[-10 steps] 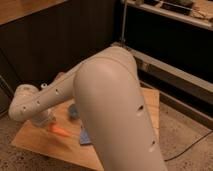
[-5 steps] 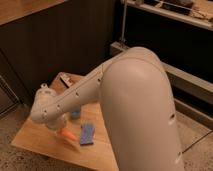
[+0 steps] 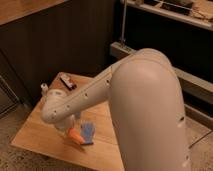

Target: Place the pepper on the white sponge

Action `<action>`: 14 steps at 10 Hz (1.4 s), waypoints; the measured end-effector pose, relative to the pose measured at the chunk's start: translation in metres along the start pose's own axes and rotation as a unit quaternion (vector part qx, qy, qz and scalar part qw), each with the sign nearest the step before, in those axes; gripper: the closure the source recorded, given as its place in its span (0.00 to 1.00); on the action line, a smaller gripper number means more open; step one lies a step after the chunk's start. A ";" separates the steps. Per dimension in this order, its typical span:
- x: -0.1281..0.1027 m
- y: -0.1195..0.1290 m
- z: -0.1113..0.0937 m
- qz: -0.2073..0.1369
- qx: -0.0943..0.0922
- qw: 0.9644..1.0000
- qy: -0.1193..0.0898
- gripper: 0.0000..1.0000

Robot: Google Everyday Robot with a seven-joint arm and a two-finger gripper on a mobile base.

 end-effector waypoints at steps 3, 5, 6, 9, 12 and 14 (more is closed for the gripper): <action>0.010 -0.010 0.009 0.025 -0.004 1.000 -0.007 1.00; 0.015 -0.018 0.013 0.043 0.005 0.999 -0.012 1.00; 0.018 -0.022 0.015 0.049 0.009 0.999 -0.012 1.00; 0.029 -0.032 0.017 0.067 0.020 0.997 -0.010 1.00; 0.043 -0.036 0.020 0.083 0.023 0.996 -0.002 1.00; 0.049 -0.039 0.028 0.092 0.020 0.996 0.004 1.00</action>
